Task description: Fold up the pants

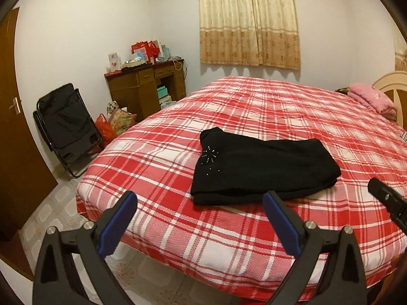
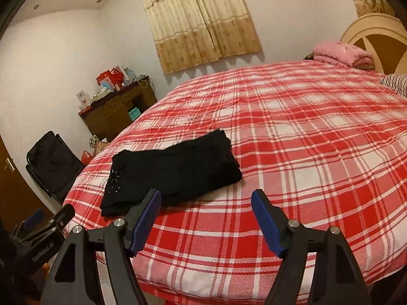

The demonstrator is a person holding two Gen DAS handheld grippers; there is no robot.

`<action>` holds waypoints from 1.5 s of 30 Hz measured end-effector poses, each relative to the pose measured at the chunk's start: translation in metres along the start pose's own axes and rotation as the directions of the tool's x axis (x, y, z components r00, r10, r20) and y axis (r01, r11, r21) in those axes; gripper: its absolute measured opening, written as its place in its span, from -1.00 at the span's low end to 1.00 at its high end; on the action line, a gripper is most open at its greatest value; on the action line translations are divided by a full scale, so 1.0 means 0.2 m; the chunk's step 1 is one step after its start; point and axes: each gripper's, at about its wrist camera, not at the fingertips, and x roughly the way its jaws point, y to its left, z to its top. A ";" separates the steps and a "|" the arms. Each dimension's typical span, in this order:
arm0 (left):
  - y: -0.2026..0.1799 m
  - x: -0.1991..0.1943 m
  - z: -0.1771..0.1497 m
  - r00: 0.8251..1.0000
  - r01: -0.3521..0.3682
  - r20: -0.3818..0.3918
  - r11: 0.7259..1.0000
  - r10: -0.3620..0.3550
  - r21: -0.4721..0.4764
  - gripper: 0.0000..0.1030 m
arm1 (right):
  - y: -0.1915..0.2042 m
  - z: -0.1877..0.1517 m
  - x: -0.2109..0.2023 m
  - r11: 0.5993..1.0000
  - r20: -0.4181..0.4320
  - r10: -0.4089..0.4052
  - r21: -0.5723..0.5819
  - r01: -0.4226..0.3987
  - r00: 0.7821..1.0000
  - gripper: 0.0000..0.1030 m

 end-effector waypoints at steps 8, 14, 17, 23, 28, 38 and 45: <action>-0.06 0.02 -0.01 1.000 -0.027 -0.003 0.999 0.027 0.036 0.97 | 0.00 0.00 0.00 1.000 0.008 0.005 -0.016 -0.005 1.000 0.47; -0.09 0.03 -0.01 0.999 -0.030 -0.013 0.999 0.031 0.041 0.97 | -0.03 0.00 0.00 1.000 0.017 0.003 0.001 -0.003 1.000 0.47; -0.11 0.03 -0.01 0.999 -0.038 -0.011 0.998 0.038 0.050 0.97 | -0.03 0.00 -0.01 1.000 0.027 0.002 0.005 -0.003 1.000 0.47; -0.12 0.02 -0.01 0.999 -0.048 0.002 0.997 0.048 0.061 0.97 | -0.04 0.00 -0.03 1.000 0.041 0.003 0.006 -0.003 0.999 0.47; -0.12 0.01 -0.01 0.999 -0.049 0.004 0.997 0.048 0.061 0.97 | -0.04 0.00 -0.04 1.000 0.044 0.004 0.005 -0.004 0.999 0.47; -0.12 0.01 0.00 0.998 -0.061 0.016 0.997 0.061 0.055 0.97 | -0.03 0.01 -0.05 1.000 0.053 0.003 -0.003 -0.003 0.999 0.47; -0.12 0.02 0.00 0.997 -0.071 0.000 0.996 0.071 0.054 1.00 | -0.04 0.00 -0.06 1.000 0.061 -0.014 -0.002 0.014 0.998 0.47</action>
